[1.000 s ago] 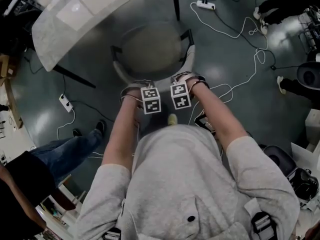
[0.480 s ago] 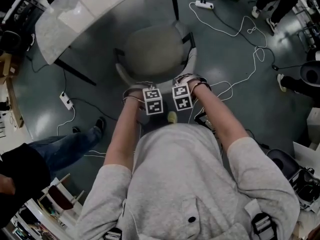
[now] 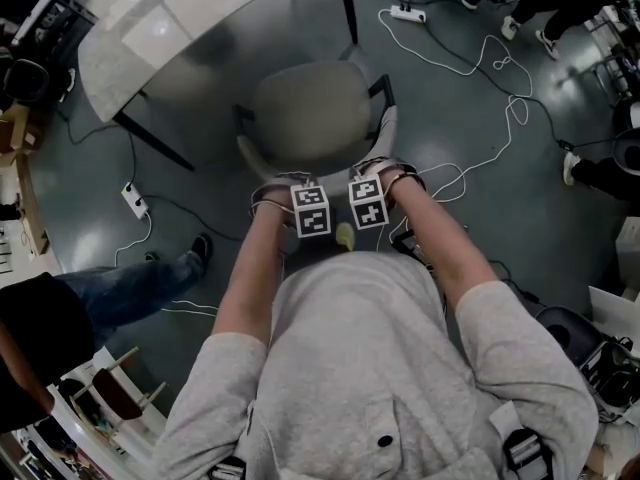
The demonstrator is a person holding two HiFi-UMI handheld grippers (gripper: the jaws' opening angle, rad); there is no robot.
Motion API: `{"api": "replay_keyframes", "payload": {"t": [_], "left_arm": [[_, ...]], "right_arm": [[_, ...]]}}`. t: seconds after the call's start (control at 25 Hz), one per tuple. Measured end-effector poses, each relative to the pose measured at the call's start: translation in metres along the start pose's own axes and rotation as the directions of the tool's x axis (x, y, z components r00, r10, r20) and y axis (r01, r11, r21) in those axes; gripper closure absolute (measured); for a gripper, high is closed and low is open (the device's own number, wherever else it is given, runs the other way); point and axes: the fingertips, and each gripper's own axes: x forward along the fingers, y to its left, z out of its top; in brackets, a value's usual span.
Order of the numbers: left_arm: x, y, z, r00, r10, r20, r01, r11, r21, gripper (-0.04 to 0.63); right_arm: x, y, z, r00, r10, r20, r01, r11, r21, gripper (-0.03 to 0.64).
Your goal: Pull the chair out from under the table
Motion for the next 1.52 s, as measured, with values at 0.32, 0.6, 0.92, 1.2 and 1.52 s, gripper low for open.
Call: {"api": "replay_keyframes", "payload": {"t": [0.32, 0.6, 0.92, 1.2, 1.52], "left_arm": [[-0.014, -0.008, 0.002, 0.997, -0.031, 0.070, 0.041, 0.988, -0.148, 0.399], [-0.093, 0.006, -0.019, 0.945, 0.174, 0.278, -0.012, 0.865, -0.502, 0.407], [-0.242, 0.029, -0.024, 0.547, 0.808, 0.218, -0.145, 0.349, -0.926, 0.578], [-0.285, 0.051, -0.013, 0.411, 0.897, 0.166, -0.114, 0.231, -0.966, 0.578], [-0.292, 0.054, -0.012, 0.392, 0.907, 0.153, -0.119, 0.215, -0.969, 0.578]], "right_arm": [[-0.025, 0.004, 0.007, 0.998, 0.007, 0.069, -0.016, 0.990, 0.138, 0.459], [-0.103, -0.005, -0.012, 0.936, -0.185, 0.298, 0.058, 0.919, 0.390, 0.464], [-0.275, -0.064, -0.025, 0.435, -0.808, 0.397, -0.001, 0.441, 0.898, 0.591], [-0.296, -0.070, -0.025, 0.370, -0.857, 0.357, -0.035, 0.372, 0.928, 0.591], [-0.297, -0.067, -0.031, 0.360, -0.872, 0.333, -0.029, 0.346, 0.938, 0.589]]}}
